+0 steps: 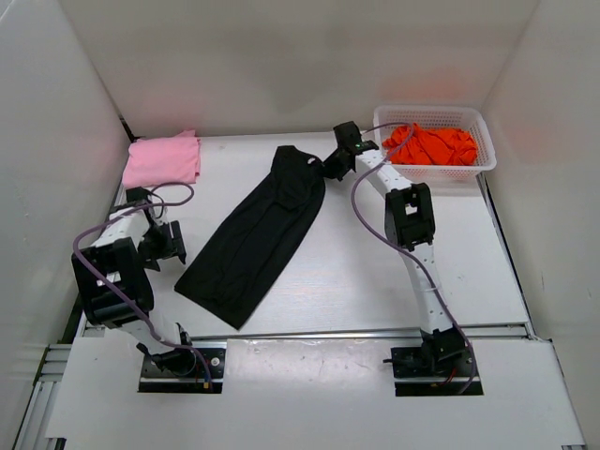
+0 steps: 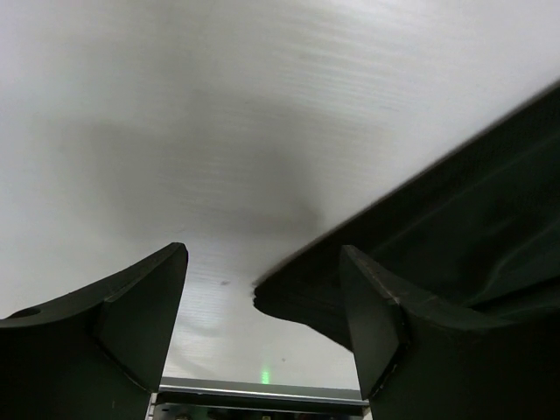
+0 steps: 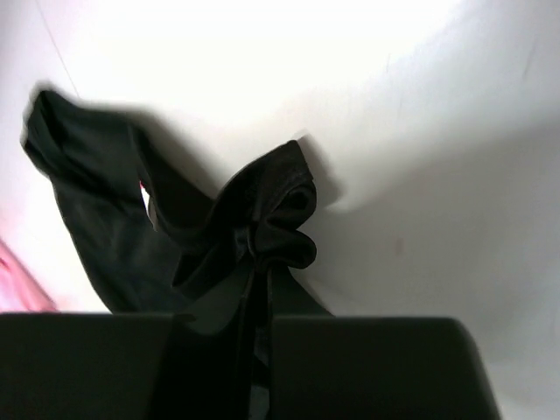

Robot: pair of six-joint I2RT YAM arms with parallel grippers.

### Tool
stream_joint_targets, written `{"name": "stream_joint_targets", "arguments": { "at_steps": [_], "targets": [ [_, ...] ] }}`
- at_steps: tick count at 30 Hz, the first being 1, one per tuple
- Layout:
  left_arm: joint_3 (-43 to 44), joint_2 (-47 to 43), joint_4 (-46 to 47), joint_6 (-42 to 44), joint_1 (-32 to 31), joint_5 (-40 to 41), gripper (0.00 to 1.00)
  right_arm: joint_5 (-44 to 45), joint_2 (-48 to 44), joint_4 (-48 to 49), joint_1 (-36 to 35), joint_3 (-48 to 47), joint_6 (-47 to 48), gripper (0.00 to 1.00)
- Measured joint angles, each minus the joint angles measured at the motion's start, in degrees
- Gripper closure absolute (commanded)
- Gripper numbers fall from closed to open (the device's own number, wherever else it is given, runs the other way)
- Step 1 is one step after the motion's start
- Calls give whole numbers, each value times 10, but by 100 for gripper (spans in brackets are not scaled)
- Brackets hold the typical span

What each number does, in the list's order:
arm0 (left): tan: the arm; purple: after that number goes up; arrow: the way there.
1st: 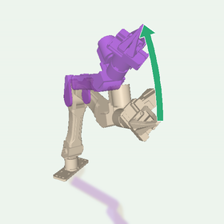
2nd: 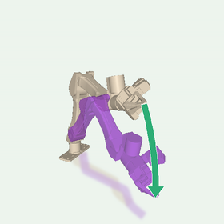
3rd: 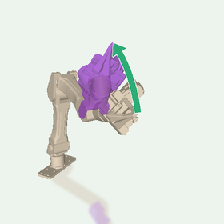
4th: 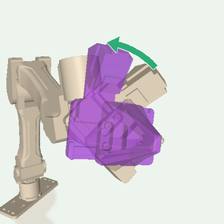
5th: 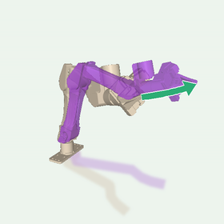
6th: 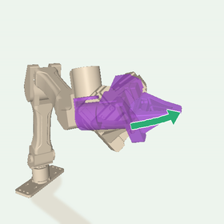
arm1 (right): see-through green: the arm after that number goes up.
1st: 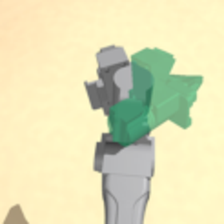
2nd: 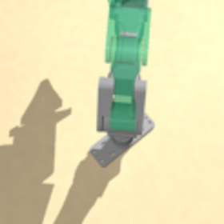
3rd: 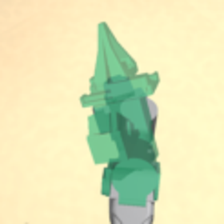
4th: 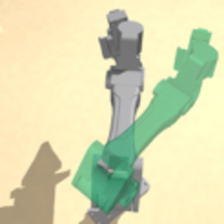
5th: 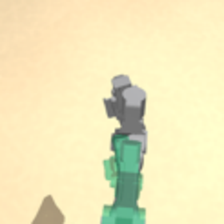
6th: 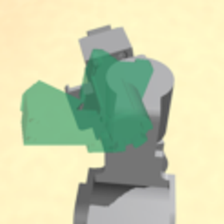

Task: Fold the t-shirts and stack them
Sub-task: Rotate the tshirt 90 degrees

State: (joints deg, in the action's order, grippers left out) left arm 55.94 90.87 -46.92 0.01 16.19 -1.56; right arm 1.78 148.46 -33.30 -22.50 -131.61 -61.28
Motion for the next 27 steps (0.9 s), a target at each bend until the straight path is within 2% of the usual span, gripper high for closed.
{"name": "stream_joint_targets", "arguments": {
  "at_steps": [5, 7, 8, 9, 10, 11, 12, 14, 16, 19, 22, 27],
  "targets": [
    [16, 17, -12, 0, -22, -26, 16, -26, 56, 87, 37, -51, -51, 100],
    [21, 19, -21, 0, -33, -38, 16, -34, 91, 134, 49, -88, -76, 94],
    [24, 21, -25, 0, -38, -43, 16, -36, 99, 158, 53, -92, -84, 87],
    [28, 23, -27, 0, -44, -48, 16, -35, 104, 177, 56, -92, -89, 58],
    [32, 26, -29, 0, -51, -53, 16, -33, 106, 191, 58, -92, -96, 44],
    [35, 29, -29, 0, -56, -56, 16, -40, 106, 209, 59, -94, -101, 35],
    [37, 32, -30, 0, -61, -60, 16, -40, 106, 222, 60, -99, -98, 19],
    [38, 37, -31, 0, -68, -66, 16, -51, 103, 239, 62, -100, -81, 1],
    [38, 38, -34, 0, -74, -69, 16, -67, 77, 255, 63, -62, -54, 1],
    [38, 38, -37, 0, -69, -71, 16, -85, 6, 227, 58, 24, -9, 1],
    [38, 28, -38, 0, -53, -70, 15, -95, -48, 185, 53, 52, 35, 1],
    [29, -64, -41, 0, -14, -60, 15, -90, -195, 120, 12, 142, 110, 1]
  ]
}}
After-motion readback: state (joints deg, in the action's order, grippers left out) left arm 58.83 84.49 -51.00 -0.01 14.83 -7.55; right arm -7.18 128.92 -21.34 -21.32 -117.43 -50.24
